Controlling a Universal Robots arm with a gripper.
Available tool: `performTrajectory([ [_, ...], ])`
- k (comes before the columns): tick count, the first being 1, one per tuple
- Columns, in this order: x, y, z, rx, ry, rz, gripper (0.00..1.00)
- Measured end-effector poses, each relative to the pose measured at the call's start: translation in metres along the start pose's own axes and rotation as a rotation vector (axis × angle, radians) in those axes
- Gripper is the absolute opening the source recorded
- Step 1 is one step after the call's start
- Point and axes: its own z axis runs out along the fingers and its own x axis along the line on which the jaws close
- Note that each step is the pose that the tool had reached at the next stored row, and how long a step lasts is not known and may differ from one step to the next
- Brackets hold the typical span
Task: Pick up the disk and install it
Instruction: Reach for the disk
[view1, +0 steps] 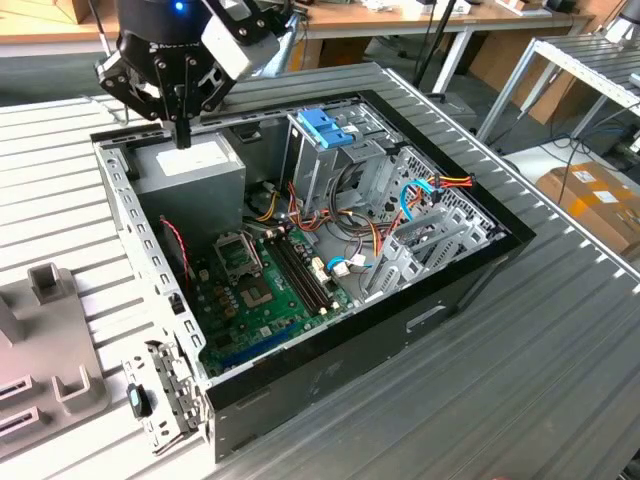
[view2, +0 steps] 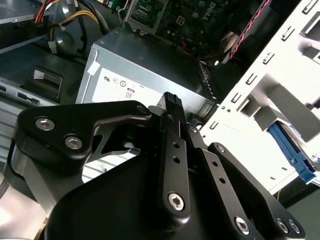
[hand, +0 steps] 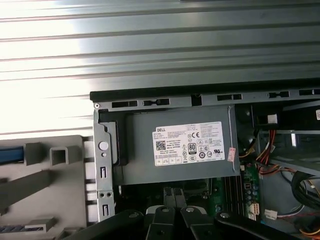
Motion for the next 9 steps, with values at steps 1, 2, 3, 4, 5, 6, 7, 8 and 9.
performTrajectory([
  [1, 0.0018, -0.0001, 0.0000, 0.0000, 0.0000, 0.000, 0.11],
  [2, 0.0039, -0.0003, -0.0001, 0.0000, -0.0001, 0.000, 0.11],
  [3, 0.0058, -0.0004, -0.0001, -0.0001, -0.0001, 0.000, 0.11],
  [4, 0.0084, -0.0006, -0.0002, -0.0001, -0.0001, 0.000, 0.11],
  [5, 0.0101, -0.0008, -0.0003, 0.0000, 0.0000, 0.000, 0.11],
  [6, 0.0131, -0.0010, -0.0003, 0.0000, -0.0001, 0.000, 0.11],
  [7, 0.0146, -0.0011, -0.0004, -0.0001, -0.0001, 0.000, 0.11],
  [8, 0.0162, -0.0012, -0.0004, 0.0000, -0.0001, 0.000, 0.11],
  [9, 0.0182, -0.0014, -0.0005, 0.0000, -0.0001, 0.000, 0.11],
])
